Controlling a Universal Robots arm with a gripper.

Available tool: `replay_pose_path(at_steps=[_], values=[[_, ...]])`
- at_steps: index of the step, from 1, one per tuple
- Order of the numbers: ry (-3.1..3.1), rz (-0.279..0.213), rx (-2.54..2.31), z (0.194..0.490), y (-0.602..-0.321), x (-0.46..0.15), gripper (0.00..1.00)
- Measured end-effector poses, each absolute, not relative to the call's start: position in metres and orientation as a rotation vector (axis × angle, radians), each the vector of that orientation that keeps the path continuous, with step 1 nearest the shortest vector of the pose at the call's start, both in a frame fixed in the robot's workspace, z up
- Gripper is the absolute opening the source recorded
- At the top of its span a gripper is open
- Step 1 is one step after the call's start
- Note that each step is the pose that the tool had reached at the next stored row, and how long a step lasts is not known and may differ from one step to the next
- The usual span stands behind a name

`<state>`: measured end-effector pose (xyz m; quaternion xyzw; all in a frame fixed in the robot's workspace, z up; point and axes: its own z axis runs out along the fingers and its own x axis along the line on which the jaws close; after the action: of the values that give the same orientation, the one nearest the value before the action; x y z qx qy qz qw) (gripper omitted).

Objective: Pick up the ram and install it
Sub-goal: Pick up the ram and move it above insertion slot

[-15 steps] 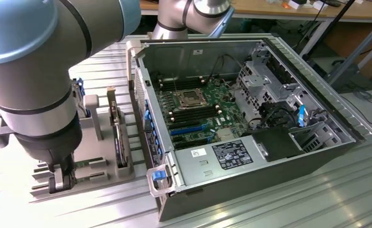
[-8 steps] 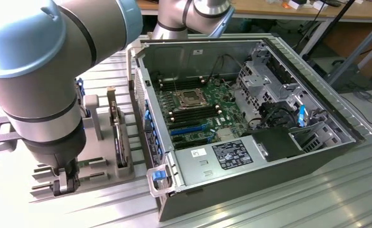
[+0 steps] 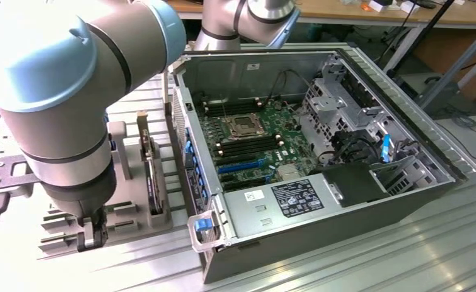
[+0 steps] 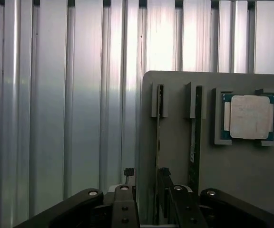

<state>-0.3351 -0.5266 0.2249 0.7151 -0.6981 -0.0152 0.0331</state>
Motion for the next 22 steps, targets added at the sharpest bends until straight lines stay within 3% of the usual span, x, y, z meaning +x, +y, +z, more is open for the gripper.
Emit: replay_pose_path(at_steps=[19,22], values=[[-2.110,-0.040,2.240,0.207,-0.518,-0.341,0.32],[-2.117,-0.021,2.250,0.204,-0.517,-0.345,0.32]])
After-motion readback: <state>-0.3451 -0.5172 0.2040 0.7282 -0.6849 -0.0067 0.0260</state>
